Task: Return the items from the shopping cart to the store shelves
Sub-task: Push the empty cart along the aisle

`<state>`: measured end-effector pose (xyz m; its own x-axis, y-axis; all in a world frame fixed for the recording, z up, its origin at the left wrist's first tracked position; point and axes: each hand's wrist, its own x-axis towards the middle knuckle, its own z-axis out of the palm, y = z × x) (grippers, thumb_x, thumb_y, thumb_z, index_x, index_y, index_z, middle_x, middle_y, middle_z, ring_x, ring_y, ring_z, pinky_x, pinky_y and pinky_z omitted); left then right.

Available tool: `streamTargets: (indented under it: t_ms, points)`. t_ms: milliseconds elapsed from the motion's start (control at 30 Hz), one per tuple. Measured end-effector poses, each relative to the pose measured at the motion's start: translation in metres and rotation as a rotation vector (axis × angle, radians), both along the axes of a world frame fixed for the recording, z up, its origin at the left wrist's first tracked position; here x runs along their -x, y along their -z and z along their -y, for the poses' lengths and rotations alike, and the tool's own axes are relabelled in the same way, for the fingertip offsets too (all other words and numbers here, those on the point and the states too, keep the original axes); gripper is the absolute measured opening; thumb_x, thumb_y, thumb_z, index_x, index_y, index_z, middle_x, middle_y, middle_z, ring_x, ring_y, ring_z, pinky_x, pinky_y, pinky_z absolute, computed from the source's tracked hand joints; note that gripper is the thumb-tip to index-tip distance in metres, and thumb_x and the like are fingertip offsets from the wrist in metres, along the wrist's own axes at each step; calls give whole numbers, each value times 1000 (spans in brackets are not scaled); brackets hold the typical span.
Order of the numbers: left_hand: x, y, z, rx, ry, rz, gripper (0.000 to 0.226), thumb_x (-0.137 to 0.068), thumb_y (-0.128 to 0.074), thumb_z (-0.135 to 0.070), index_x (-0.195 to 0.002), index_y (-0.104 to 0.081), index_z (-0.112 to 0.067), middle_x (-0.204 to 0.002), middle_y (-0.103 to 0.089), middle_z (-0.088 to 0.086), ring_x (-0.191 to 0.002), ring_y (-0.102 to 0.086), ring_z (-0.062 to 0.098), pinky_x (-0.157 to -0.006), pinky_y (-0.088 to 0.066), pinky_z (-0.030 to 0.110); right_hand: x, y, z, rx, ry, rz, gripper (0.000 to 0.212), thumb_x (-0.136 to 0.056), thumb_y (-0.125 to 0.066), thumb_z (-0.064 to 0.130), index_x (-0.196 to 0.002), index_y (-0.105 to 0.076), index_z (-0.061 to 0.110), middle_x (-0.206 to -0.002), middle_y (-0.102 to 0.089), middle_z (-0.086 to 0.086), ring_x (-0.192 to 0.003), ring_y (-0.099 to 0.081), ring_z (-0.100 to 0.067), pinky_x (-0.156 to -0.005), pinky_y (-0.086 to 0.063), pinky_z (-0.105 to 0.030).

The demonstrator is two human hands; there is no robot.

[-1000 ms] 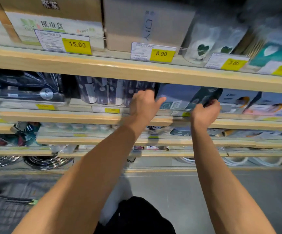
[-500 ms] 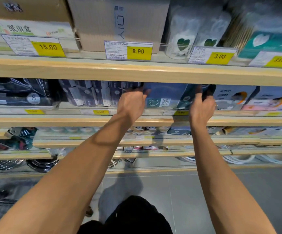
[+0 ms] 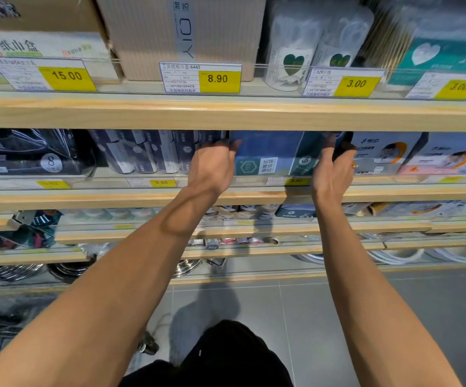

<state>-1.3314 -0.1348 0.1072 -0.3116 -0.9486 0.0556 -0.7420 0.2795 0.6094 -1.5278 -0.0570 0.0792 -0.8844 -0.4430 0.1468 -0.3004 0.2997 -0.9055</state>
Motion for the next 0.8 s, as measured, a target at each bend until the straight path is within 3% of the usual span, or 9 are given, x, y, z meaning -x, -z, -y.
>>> streamTargets:
  t_ms: [133, 300, 400, 533, 700, 800]
  points:
    - [5, 1, 1, 52, -15, 46, 46, -105, -34, -49, -112, -63, -14, -104, -65, 20, -90, -64, 40, -72, -47, 37, 1, 13, -7, -17, 152, -148, 44, -99, -43, 46, -117, -50, 7, -105, -65, -11, -95, -60, -28, -80, -44, -37]
    - [11, -8, 7, 159, -28, 149, 50, -105, -38, -48, -108, -67, -6, -107, -69, 19, -98, -65, 38, -73, -44, 35, -2, 10, -3, -49, 157, -180, 37, -99, -50, 40, -117, -48, 7, -104, -63, -11, -95, -57, -27, -81, -47, -42]
    - [2, -6, 8, 268, -33, 189, 55, -102, -42, -53, -90, -70, -7, -92, -71, 17, -88, -67, 37, -70, -45, 34, -11, 9, -6, 26, 190, -193, 32, -98, -52, 34, -116, -49, 8, -106, -60, -8, -97, -55, -24, -85, -48, -42]
    - [-13, -2, 3, 227, 20, 192, 53, -101, -44, -51, -81, -73, -11, -70, -69, 10, -69, -67, 32, -68, -53, 36, -36, 13, -9, 107, 236, -273, 24, -95, -54, 28, -110, -53, 9, -103, -54, -4, -95, -53, -21, -87, -47, -42]
    - [-34, -3, -2, 238, 94, 81, 58, -100, -49, -51, -58, -64, -14, -47, -53, 0, -48, -55, 18, -68, -54, 34, -86, 9, -7, 261, 88, -264, 8, -93, -54, 16, -98, -55, 9, -91, -52, 0, -83, -53, -22, -77, -47, -39]
    - [-65, -2, -4, 253, 82, 89, 60, -100, -44, -56, -64, -66, -13, -51, -59, 4, -54, -60, 24, -64, -54, 38, -138, 8, -4, 340, -91, -213, 5, -95, -52, 14, -93, -56, 12, -84, -56, -2, -77, -53, -21, -69, -46, -34]
